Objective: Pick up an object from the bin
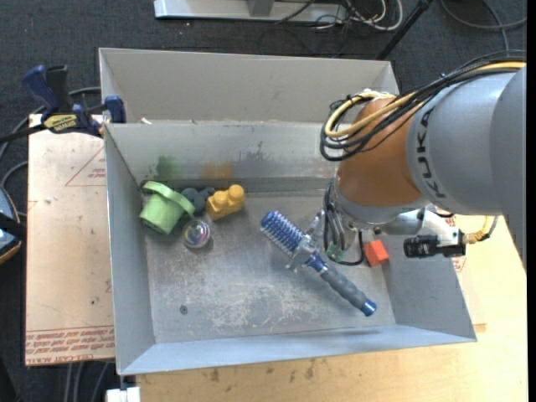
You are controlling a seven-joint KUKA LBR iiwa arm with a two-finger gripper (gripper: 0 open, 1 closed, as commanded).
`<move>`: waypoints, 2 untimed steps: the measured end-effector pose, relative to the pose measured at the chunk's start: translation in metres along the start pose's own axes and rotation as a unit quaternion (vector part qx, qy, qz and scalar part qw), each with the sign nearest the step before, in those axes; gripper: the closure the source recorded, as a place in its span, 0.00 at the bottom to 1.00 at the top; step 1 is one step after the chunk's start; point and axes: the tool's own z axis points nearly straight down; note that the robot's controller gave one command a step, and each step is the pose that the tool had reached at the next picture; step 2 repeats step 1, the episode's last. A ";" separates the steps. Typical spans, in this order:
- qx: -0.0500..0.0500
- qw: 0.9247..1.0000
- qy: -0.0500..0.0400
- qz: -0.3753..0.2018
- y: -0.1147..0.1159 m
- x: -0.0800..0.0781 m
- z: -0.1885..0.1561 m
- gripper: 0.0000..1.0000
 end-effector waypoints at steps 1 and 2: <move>0.001 1.000 0.001 -0.002 0.001 -0.001 -0.030 1.00; 0.001 1.000 0.001 -0.002 0.001 -0.001 -0.030 1.00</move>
Offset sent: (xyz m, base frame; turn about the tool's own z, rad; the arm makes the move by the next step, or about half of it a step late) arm 0.0000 -0.0001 0.0291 0.0000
